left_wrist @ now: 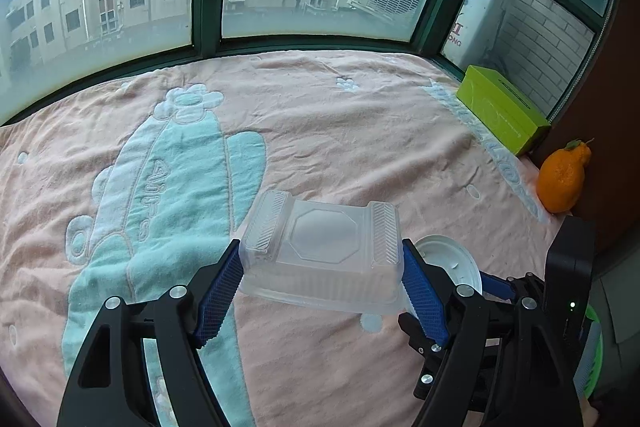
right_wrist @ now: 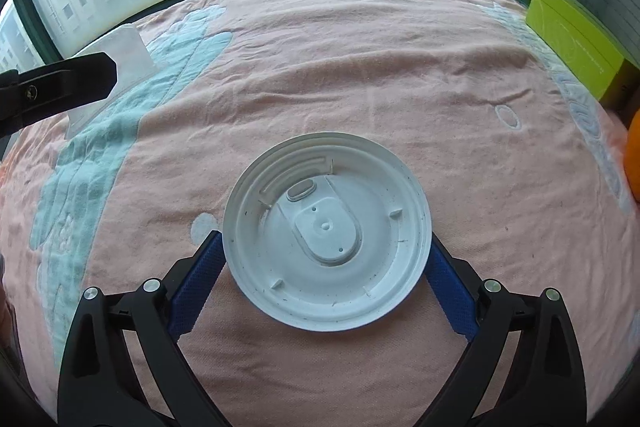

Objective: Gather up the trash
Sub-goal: 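Grasp the clear plastic clamshell box with the left tool while the right tool grasps the white round lid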

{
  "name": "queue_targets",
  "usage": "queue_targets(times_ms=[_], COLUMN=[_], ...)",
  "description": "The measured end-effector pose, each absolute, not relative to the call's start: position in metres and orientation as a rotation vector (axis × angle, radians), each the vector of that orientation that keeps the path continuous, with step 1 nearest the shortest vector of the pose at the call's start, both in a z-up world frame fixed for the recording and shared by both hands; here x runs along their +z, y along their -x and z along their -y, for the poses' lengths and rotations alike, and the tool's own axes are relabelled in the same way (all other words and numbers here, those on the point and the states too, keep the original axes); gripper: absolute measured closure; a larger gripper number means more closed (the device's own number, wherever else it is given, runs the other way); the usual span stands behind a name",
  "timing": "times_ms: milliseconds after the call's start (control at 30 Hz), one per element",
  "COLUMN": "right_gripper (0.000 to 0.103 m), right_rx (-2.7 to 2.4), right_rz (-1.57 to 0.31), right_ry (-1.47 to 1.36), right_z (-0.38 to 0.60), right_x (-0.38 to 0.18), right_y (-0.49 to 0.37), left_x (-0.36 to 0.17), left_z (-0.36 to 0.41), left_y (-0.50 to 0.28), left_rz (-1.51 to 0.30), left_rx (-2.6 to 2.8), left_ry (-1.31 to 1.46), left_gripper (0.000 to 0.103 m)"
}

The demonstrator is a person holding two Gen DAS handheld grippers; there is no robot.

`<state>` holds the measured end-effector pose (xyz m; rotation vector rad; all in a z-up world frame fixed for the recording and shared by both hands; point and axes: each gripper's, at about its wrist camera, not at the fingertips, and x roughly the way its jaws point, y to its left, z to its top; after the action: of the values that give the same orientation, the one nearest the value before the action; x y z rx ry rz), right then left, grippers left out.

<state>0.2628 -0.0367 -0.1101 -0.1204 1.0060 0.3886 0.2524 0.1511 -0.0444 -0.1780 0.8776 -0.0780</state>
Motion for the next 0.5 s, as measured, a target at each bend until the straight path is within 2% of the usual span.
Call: queue_targets(times_ms=[500], right_gripper=[0.011], right_rx=[0.384], right_rz=[-0.952], right_ry=[0.038], right_z=[0.083], right_x=[-0.077], right_y=[-0.214], left_x=[-0.043], left_z=[-0.126], left_y=[-0.226], left_rz=[-0.881], left_rx=[-0.115], left_ry=[0.159], left_gripper=[0.029])
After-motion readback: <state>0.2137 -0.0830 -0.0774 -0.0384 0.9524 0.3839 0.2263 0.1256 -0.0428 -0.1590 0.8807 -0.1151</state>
